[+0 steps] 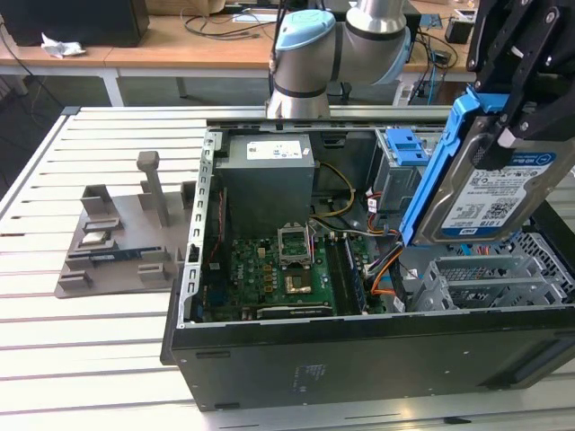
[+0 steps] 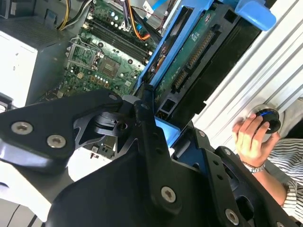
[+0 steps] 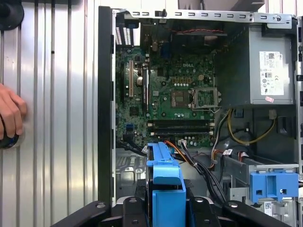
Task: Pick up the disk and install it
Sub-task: 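Pick up the disk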
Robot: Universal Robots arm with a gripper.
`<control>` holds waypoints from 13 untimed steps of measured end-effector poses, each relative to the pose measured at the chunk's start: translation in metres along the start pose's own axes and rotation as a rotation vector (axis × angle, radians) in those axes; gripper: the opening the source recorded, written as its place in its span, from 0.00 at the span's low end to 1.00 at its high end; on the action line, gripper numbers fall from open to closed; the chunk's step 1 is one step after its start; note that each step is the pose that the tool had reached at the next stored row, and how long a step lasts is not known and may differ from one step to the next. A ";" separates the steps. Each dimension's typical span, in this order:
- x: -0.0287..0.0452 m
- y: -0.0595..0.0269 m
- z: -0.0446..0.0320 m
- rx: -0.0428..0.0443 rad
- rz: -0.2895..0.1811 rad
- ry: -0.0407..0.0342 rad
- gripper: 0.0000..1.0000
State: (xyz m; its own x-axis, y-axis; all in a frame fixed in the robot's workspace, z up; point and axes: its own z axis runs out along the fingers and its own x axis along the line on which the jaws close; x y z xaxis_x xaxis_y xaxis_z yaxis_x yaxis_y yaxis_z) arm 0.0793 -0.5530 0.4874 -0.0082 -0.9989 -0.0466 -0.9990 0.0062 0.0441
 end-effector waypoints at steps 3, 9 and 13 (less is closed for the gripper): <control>0.0002 -0.0032 0.0029 0.0000 0.000 0.0000 0.37; 0.0014 -0.0073 0.0068 0.0000 0.000 0.0001 0.37; 0.0073 -0.0099 0.0088 0.0000 0.000 -0.0001 0.37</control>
State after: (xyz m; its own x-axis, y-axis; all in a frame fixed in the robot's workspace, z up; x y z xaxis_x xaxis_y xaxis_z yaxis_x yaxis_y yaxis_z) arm 0.0887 -0.5599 0.4779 -0.0086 -0.9989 -0.0466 -0.9990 0.0065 0.0441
